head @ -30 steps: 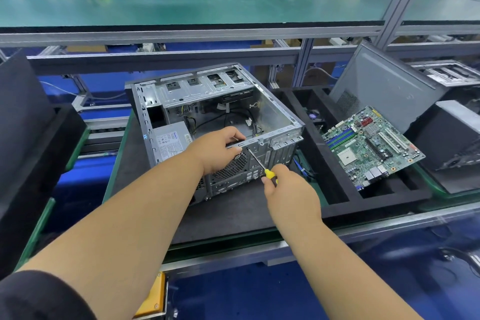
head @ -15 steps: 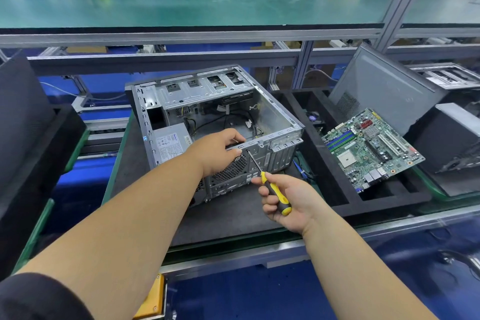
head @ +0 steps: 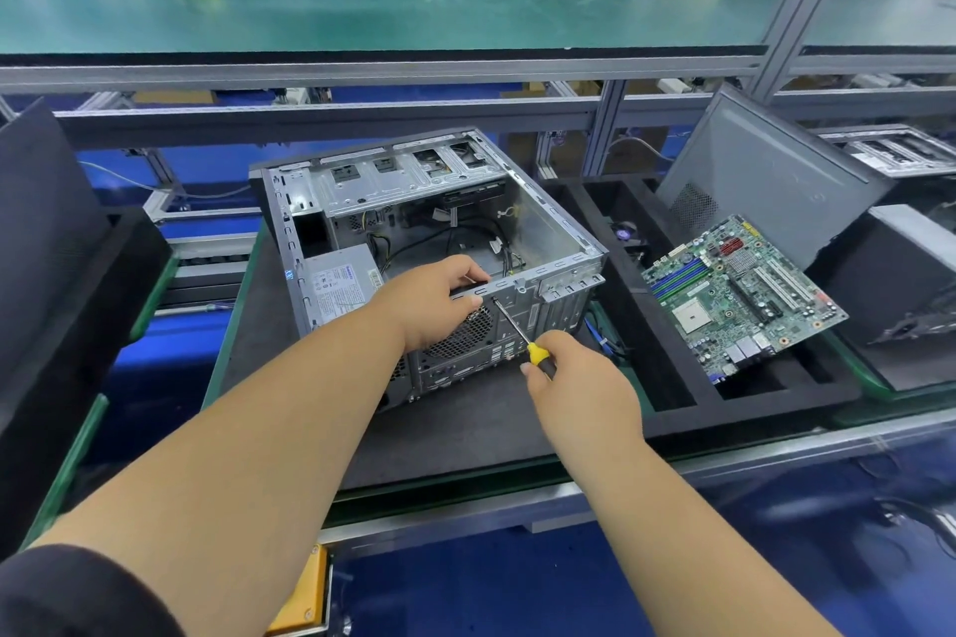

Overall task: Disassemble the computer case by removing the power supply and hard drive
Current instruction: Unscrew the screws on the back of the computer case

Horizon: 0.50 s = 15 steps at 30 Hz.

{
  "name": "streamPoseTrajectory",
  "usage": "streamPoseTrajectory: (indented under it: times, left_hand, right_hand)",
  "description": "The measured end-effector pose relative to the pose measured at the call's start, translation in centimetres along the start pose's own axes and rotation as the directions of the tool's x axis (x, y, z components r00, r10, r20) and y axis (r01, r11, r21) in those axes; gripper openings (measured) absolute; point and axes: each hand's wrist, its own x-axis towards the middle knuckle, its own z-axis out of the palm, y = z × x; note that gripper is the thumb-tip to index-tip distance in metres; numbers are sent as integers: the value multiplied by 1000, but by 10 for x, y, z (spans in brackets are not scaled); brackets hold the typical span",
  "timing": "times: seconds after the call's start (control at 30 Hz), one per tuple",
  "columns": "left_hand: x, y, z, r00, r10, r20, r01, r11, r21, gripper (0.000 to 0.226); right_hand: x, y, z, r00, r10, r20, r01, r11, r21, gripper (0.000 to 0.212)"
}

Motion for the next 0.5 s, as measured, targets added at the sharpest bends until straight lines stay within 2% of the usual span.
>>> streamPoseTrajectory:
  times: [0.07, 0.1, 0.13, 0.2, 0.27, 0.37, 0.5]
  left_hand:
    - [1, 0, 0, 1000, 0, -1, 0, 1000, 5, 24]
    - [1, 0, 0, 1000, 2, -2, -2, 1000, 6, 24]
    - [1, 0, 0, 1000, 2, -2, -2, 1000, 5, 24]
    - [0, 0, 0, 1000, 1, -3, -1, 1000, 3, 24]
    - [-1, 0, 0, 1000, -1, -7, 1, 1000, 2, 24]
    - [-1, 0, -1, 1000, 1, -6, -1, 1000, 7, 24]
    - [-1, 0, -1, 1000, 1, -4, -1, 1000, 7, 24]
  right_hand:
    - [4, 0, 0, 989, 90, 116, -119, 954, 277, 16]
    - [7, -2, 1, 966, 164, 199, -237, 871, 431, 21]
    - [9, -3, 0, 921, 240, 307, -378, 741, 555, 26]
    - [11, -4, -3, 797, 297, 525, -601, 464, 651, 37]
    - [11, -3, -6, 716, 263, 647, -697, 324, 639, 44]
    - [12, -1, -9, 671, 222, 708, -739, 275, 615, 42]
    - [11, 2, -7, 675, 238, 698, -737, 249, 628, 39]
